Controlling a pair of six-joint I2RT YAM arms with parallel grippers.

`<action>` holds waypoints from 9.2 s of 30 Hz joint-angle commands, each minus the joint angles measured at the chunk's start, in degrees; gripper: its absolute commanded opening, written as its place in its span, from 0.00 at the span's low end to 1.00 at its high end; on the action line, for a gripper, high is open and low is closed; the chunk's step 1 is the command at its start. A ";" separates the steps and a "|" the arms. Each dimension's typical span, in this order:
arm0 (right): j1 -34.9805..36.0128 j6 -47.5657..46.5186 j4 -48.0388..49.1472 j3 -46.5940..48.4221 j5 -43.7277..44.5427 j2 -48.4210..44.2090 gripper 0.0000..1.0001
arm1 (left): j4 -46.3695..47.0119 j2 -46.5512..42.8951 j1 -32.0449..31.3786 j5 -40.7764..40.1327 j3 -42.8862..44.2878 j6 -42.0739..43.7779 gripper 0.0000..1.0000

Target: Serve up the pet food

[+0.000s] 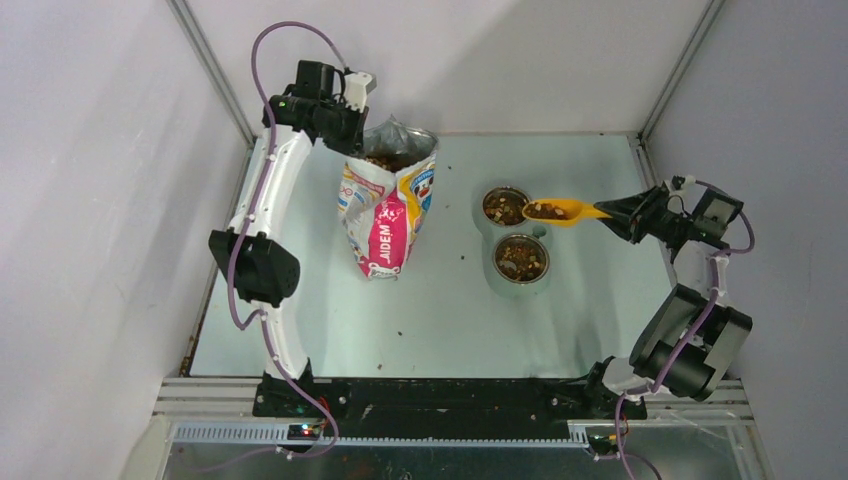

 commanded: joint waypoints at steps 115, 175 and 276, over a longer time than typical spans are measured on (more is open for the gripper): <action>22.90 -91.81 -82.05 31.07 27.29 16.34 0.00 | 15.79 -8.96 2.53 8.83 -3.86 -3.21 0.03; 51.66 -49.34 -41.34 92.98 45.27 39.88 0.77 | 28.05 -22.21 2.01 -14.07 -20.10 -20.79 0.55; 65.80 -46.59 -44.50 80.00 60.43 31.49 0.00 | 49.19 -57.19 4.68 5.84 -69.75 10.45 0.00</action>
